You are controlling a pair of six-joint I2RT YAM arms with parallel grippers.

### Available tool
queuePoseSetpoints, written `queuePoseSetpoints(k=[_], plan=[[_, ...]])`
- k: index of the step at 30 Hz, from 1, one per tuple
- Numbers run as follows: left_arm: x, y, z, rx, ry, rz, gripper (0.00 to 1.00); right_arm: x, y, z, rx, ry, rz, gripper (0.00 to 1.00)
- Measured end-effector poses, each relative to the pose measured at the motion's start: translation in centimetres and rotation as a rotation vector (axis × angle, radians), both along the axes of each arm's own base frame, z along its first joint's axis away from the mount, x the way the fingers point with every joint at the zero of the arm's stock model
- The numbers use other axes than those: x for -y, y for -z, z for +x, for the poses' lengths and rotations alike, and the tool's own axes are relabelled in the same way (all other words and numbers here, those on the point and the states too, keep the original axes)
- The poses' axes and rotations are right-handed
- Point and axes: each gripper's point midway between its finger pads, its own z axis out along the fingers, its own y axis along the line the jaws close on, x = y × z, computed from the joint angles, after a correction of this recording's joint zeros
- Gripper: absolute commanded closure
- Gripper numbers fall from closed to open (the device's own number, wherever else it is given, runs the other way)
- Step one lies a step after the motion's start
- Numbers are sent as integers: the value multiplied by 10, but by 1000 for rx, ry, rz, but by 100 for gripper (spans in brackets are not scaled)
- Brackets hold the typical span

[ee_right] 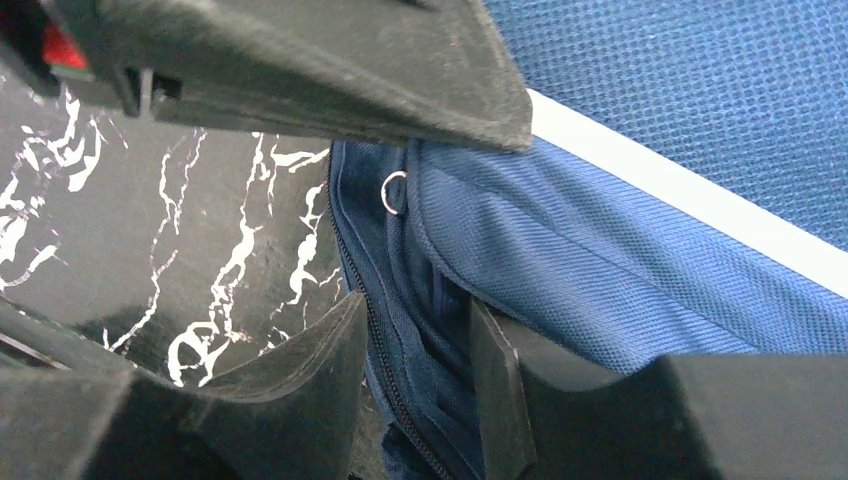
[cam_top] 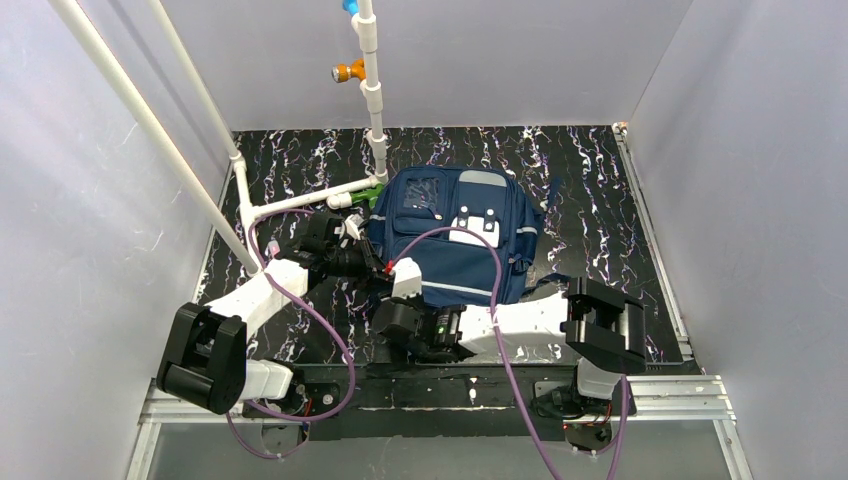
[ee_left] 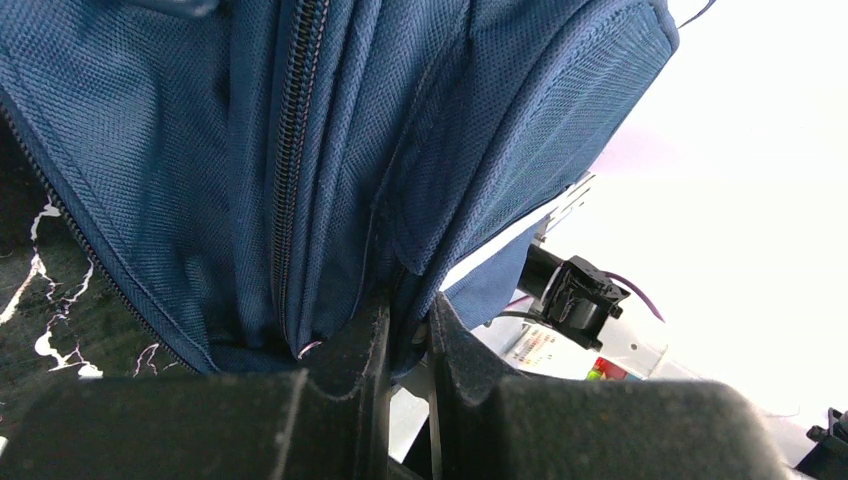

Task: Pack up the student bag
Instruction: Zip the student bag at the center of the board.

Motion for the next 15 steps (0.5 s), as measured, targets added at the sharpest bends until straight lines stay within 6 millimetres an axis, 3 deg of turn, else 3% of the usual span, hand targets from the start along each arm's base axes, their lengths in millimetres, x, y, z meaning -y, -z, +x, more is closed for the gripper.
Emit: queuePoseSetpoints(k=[2, 11, 15], plan=[[0, 0, 2, 7, -3, 1, 100, 2, 0, 4, -11, 17, 20, 64], [-1, 0, 4, 15, -9, 4, 100, 3, -2, 8, -49, 33, 74, 86], [0, -2, 4, 17, -7, -2, 100, 3, -8, 8, -80, 22, 108, 71]])
